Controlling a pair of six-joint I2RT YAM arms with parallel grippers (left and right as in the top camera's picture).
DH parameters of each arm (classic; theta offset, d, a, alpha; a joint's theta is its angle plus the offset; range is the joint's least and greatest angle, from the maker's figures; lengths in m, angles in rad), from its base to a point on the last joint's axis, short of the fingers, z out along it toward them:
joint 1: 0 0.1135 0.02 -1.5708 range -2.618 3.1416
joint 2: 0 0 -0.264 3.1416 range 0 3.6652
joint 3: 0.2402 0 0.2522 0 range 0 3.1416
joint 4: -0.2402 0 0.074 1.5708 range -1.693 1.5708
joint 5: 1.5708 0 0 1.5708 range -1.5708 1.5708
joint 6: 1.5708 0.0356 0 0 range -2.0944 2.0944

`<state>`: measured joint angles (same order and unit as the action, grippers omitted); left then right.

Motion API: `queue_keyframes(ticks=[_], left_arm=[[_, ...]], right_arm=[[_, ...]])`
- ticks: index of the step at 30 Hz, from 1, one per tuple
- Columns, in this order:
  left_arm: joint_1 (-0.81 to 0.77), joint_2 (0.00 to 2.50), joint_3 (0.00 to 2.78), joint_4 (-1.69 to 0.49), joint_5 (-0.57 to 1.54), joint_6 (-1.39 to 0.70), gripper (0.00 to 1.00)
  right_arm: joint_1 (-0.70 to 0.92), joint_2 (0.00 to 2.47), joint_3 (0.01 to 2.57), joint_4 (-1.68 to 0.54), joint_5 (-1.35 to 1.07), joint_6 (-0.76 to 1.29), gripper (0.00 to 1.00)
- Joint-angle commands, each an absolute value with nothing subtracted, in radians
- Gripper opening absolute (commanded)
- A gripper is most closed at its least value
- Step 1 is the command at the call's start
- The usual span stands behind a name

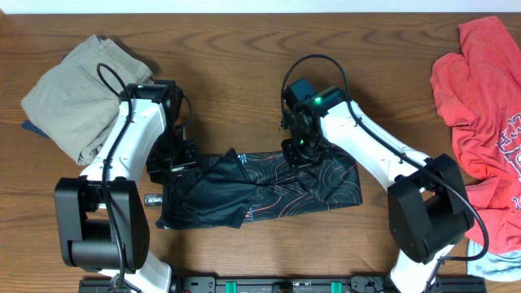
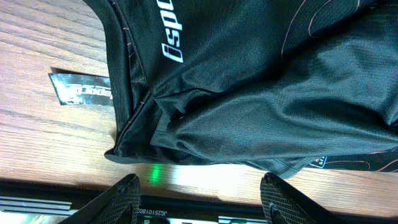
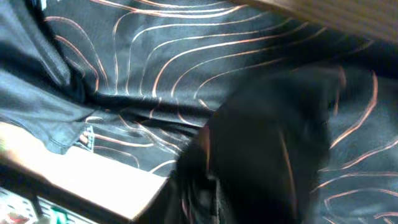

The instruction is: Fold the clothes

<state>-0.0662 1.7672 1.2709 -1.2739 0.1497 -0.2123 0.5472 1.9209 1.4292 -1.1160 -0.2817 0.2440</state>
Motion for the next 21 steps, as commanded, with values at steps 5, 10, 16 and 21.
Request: queue_keyframes(ticks=[5,10,16,21], left_arm=[[-0.06,1.765,1.267,-1.274,0.145,-0.211,0.64],[-0.06,1.765,1.267,-1.274,0.144,-0.211,0.71],[-0.06,1.765,1.26,-1.266,0.144,-0.211,0.81],[-0.06,1.765,1.225,-1.219,0.144,-0.211,0.84]], right_arm=[[0.55,1.9,1.424,-1.121,-0.404,0.096,0.36],[0.515,1.9,1.424,-1.143,-0.163,0.21,0.31],[0.482,1.9,1.424,-1.164,0.011,0.288,0.42],[0.482,1.9,1.423,-1.163,0.011,0.293,0.43]])
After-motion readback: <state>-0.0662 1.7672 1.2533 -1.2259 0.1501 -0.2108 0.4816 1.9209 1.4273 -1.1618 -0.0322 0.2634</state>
